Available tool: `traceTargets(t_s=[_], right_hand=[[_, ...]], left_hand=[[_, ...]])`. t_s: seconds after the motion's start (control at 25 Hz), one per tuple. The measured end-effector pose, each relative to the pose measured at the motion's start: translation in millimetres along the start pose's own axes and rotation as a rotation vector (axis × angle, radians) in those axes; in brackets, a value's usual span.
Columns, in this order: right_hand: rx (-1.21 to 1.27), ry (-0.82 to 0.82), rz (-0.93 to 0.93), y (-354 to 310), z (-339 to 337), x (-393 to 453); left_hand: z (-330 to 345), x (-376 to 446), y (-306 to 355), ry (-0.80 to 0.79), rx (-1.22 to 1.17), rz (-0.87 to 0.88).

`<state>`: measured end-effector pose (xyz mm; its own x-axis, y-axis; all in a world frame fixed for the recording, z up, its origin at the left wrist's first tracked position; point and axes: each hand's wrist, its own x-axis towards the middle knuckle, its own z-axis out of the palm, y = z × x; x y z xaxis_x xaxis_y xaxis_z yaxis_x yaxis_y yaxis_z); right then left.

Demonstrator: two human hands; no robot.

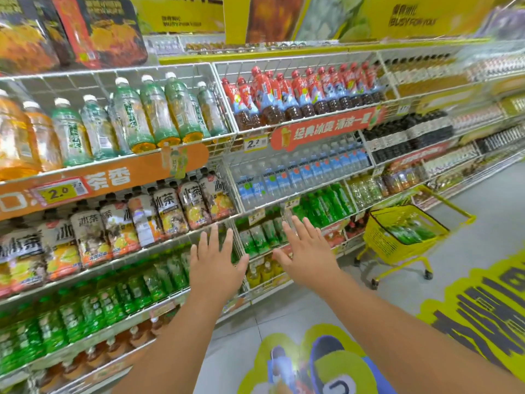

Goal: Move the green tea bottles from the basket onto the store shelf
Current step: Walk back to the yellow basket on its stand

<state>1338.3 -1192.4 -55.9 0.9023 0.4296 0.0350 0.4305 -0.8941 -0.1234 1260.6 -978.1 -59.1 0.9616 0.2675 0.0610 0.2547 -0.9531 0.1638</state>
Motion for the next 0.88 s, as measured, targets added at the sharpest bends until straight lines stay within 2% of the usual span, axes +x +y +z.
traceTargets(t_s=[0.16, 0.32, 0.48, 0.76, 0.88], right_hand=[[-0.003, 0.013, 0.072, 37.6, 10.7, -17.3], [0.011, 0.035, 0.145, 96.7, 10.4, -27.9], [0.01, 0.1, 0.213, 183.2, 4.3, -40.1], [0.0, 0.098, 0.306, 371.0, -23.3, -60.2], [-0.003, 0.089, 0.357, 444.9, -40.8, -70.0]], left_hand=[[12.4, 4.1, 40.2, 0.015, -0.034, 0.07], [27.4, 21.6, 102.8, -0.039, -0.002, 0.136], [47.4, 40.1, 191.7, -0.056, 0.051, 0.201], [72.0, 77.1, 367.8, -0.045, 0.169, 0.326], [78.0, 94.2, 442.0, -0.053, 0.151, 0.368]])
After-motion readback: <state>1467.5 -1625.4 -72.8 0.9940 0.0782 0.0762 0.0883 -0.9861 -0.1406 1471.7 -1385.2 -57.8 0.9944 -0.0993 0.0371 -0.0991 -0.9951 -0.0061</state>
